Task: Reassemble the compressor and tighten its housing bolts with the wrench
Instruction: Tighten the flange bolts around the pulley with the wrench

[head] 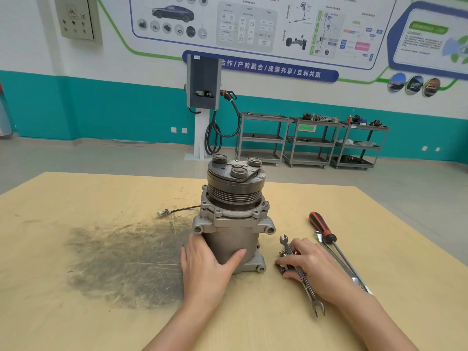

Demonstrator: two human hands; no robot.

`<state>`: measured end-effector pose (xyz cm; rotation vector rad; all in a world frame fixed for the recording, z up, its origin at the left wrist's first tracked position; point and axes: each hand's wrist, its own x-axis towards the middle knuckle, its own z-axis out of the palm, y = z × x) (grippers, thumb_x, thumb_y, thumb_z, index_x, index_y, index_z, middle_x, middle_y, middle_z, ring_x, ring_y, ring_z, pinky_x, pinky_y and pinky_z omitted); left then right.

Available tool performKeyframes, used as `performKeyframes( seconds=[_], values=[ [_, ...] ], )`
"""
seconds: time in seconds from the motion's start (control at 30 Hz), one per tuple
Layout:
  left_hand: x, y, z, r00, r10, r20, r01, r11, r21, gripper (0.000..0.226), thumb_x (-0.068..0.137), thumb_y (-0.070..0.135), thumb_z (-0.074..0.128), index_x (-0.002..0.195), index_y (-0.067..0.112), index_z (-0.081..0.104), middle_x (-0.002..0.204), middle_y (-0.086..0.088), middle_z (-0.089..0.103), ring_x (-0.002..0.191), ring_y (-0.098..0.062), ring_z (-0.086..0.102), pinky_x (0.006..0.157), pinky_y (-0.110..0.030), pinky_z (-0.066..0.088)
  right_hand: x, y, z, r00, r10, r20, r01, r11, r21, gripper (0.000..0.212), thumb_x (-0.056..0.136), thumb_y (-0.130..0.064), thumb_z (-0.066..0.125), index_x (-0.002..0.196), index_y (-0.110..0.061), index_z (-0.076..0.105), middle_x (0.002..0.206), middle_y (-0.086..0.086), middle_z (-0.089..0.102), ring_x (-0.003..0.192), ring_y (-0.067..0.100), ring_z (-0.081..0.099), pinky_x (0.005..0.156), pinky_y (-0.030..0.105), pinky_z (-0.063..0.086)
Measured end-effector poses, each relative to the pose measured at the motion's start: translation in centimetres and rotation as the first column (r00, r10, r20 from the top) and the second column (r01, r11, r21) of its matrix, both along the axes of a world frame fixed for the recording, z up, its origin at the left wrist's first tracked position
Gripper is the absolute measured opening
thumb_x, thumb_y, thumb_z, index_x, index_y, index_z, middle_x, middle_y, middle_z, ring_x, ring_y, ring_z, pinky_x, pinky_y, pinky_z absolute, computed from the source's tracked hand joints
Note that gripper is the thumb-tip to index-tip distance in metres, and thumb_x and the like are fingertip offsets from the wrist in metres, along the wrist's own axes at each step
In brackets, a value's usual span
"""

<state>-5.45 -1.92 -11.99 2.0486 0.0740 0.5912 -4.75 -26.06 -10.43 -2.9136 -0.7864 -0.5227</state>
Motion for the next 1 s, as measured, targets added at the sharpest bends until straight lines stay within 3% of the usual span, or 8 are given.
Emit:
performKeyframes(
  seconds=[0.17, 0.23, 0.4, 1.0],
  values=[
    [0.0, 0.0, -0.1, 1.000, -0.003, 0.001, 0.003, 1.000, -0.009, 0.085, 0.072, 0.052, 0.080, 0.134, 0.010, 0.041, 0.125, 0.001, 0.048, 0.127, -0.025, 0.043, 0.113, -0.047, 0.030, -0.4, 0.2, 0.7, 0.997, -0.042, 0.060, 0.041, 0.999, 0.015, 0.037, 0.058, -0.052, 0.082, 0.089, -0.032, 0.080, 0.073, -0.013, 0.046, 0.064, 0.005, 0.035, 0.054, 0.021, 0.030],
    [0.0, 0.0, -0.1, 1.000, -0.007, 0.001, 0.007, 1.000, -0.012, 0.085, 0.072, 0.052, 0.080, 0.134, 0.010, 0.041, 0.124, 0.002, 0.047, 0.127, -0.024, 0.043, 0.113, -0.048, 0.030, -0.4, 0.0, 0.8, 0.998, -0.064, 0.013, 0.064, 0.998, 0.008, 0.039, 0.060, -0.055, 0.078, 0.091, -0.031, 0.079, 0.078, -0.015, 0.039, 0.067, 0.005, 0.035, 0.056, 0.022, 0.031],
    [0.0, 0.1, -0.1, 1.000, -0.011, 0.004, 0.011, 1.000, -0.006, 0.084, 0.071, 0.053, 0.080, 0.133, 0.010, 0.042, 0.117, 0.009, 0.041, 0.125, -0.023, 0.043, 0.113, -0.048, 0.031, 0.0, -0.7, 0.6, 0.982, -0.156, -0.107, 0.154, 0.988, -0.025, 0.047, 0.080, -0.064, 0.060, 0.120, -0.038, 0.068, 0.097, -0.011, 0.041, 0.086, 0.009, 0.035, 0.070, 0.024, 0.028],
    [0.1, 0.1, -0.2, 1.000, -0.016, 0.007, 0.016, 1.000, -0.010, 0.087, 0.071, 0.050, 0.081, 0.136, 0.009, 0.041, 0.125, 0.002, 0.047, 0.128, -0.025, 0.043, 0.114, -0.049, 0.029, -0.2, -0.7, 1.0, 0.967, -0.206, -0.151, 0.202, 0.978, -0.044, 0.049, 0.080, -0.066, 0.058, 0.120, -0.039, 0.065, 0.103, -0.012, 0.040, 0.098, 0.011, 0.042, 0.079, 0.027, 0.040]
  ],
)
